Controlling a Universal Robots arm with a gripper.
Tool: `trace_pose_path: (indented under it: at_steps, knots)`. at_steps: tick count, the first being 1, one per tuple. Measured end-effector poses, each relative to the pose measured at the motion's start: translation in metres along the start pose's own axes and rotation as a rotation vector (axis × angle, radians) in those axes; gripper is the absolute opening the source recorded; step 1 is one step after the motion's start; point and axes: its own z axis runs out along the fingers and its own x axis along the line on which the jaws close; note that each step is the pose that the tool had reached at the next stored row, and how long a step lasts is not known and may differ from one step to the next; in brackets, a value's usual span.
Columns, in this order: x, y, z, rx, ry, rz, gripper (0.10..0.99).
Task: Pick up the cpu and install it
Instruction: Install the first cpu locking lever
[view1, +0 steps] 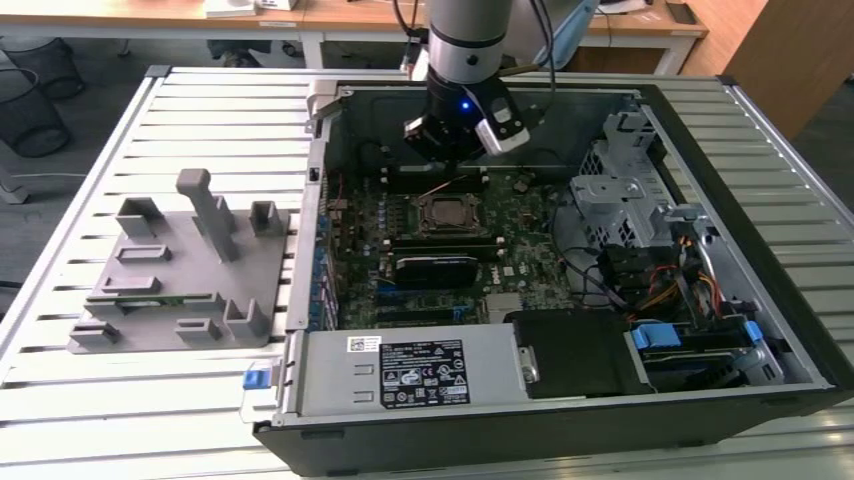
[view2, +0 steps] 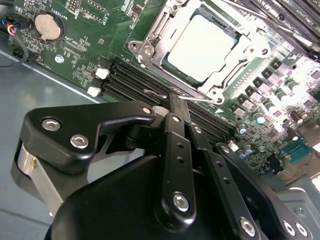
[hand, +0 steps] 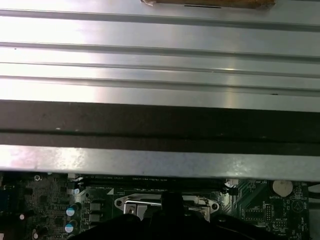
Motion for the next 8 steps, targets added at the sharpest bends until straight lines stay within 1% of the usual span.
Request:
trace_pose_path:
  at_steps: [4, 8]
  knots:
    - [-0.0012, 0.0022, 0.0017, 0.0, -0.0002, 0.0, 0.106]
    - [-0.002, 0.0025, 0.0032, 0.0, -0.0001, 0.0, 0.106]
